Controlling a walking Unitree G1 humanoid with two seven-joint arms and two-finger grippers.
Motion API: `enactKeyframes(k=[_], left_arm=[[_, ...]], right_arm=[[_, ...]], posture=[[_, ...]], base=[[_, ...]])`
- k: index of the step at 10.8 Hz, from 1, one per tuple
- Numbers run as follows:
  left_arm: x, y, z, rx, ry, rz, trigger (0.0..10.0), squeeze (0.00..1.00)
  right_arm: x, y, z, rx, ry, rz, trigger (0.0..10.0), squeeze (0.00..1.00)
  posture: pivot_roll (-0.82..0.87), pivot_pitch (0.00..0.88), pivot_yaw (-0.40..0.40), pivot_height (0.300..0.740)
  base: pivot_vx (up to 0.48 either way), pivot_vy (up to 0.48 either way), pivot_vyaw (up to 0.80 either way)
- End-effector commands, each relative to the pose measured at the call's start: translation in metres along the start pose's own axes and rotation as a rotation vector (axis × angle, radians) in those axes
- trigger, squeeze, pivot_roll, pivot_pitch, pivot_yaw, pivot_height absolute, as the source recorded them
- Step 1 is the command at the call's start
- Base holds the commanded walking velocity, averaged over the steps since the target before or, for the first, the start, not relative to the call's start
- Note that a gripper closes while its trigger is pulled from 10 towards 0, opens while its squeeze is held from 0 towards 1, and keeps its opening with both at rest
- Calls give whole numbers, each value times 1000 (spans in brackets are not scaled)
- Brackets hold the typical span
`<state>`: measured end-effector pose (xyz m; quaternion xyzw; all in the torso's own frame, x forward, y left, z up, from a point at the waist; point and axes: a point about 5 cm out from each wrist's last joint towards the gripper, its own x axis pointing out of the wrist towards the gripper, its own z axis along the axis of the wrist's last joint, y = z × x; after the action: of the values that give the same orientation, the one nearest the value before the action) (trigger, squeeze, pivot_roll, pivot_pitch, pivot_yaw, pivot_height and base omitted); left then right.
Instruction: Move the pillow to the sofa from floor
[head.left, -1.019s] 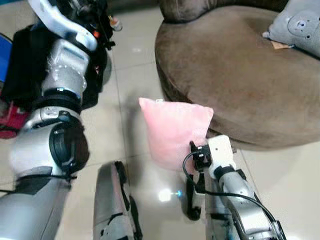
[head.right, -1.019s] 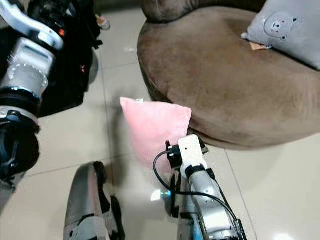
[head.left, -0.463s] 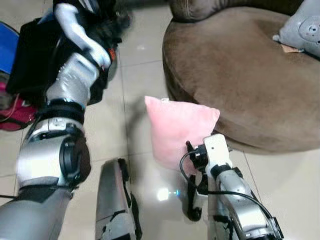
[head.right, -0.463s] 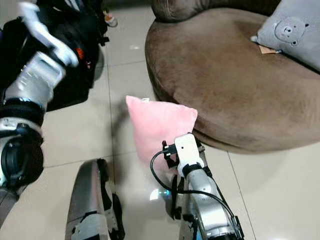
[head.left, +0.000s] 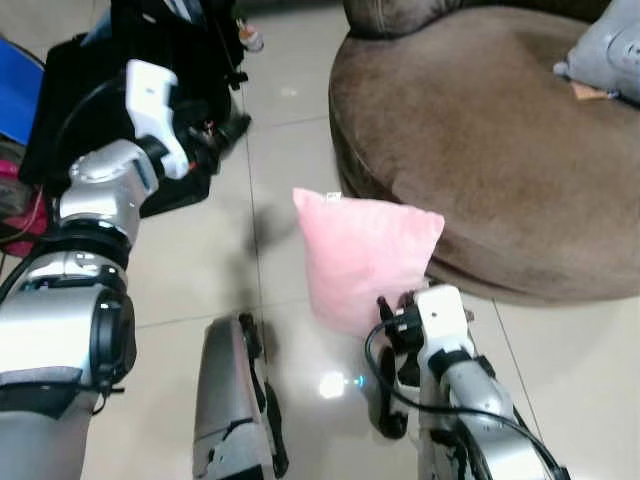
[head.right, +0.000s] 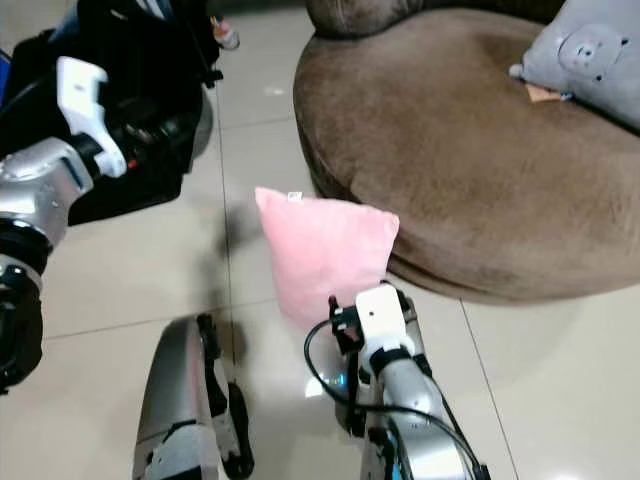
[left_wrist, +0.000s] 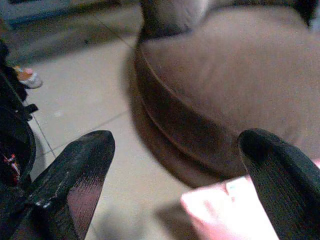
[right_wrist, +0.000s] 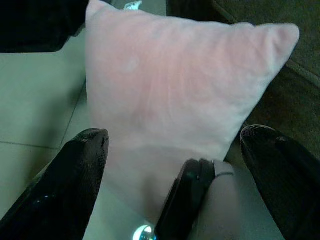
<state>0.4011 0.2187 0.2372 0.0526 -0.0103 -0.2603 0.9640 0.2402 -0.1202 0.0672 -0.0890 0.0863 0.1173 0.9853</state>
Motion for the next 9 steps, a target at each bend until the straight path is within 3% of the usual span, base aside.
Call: enactKeyframes(k=[1,3,6,9], left_arm=[[-2,-4,-17,92,96,-38,10000,0],[1,-29,-54,308,282,-178,10000,0],[-5,-45,-97,469,467,-190,10000,0],[-9,-34,-96,494,484,-118,10000,0]], right_arm=[[-5,3,-5,8,26,-3,10000,0],[-15,6,-4,36,28,-11,10000,0],[-30,3,4,58,10,-22,10000,0],[-51,-8,4,47,21,-45,10000,0]], posture=[[-6,399,113,506],[-24,409,129,506],[-76,423,127,506],[-114,436,122,506]], base=[[0,0,0],[0,0,0],[0,0,0],[0,0,0]])
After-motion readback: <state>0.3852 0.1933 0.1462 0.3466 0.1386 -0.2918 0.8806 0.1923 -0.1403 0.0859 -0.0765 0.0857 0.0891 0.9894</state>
